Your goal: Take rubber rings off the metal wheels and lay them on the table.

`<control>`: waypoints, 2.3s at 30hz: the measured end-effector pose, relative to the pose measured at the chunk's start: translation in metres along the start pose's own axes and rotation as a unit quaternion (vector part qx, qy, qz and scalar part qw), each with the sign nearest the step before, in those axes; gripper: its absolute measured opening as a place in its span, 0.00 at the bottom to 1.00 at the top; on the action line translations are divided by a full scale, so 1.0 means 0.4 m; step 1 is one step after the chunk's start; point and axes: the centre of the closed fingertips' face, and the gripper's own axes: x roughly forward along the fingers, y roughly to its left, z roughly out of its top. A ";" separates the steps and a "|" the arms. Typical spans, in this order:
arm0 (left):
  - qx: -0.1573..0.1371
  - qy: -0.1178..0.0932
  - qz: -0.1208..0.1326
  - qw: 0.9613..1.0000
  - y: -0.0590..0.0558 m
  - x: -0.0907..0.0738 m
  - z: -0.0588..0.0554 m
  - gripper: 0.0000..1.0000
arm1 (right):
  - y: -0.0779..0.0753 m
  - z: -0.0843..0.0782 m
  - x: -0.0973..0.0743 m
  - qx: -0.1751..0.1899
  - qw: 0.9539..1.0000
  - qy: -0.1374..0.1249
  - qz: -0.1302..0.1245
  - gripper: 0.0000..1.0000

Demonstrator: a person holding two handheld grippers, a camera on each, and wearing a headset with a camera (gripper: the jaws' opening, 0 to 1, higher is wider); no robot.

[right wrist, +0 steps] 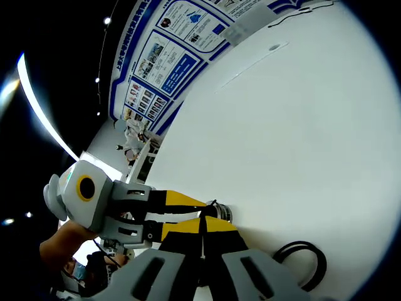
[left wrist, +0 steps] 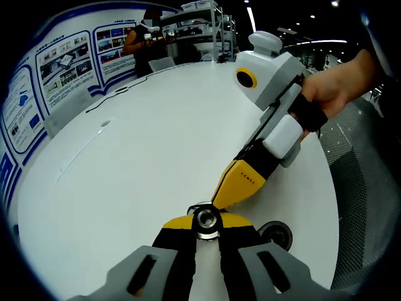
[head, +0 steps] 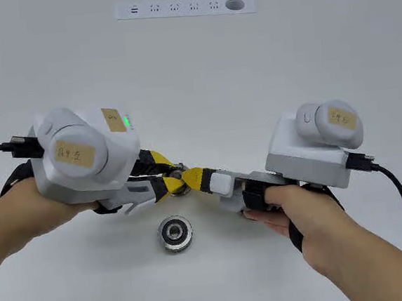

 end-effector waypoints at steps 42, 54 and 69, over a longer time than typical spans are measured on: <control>-0.016 -0.014 0.017 1.000 0.015 -0.030 0.012 0.13 | 0.021 0.012 0.006 0.063 0.998 -0.022 0.008 0.02; -0.037 -0.041 0.042 0.998 0.021 -0.095 0.024 0.19 | 0.057 0.025 -0.005 0.076 0.996 -0.032 0.018 0.02; -0.061 -0.105 0.080 0.989 0.002 -0.200 0.035 0.38 | 0.028 0.114 -0.143 0.108 0.989 -0.105 -0.004 0.02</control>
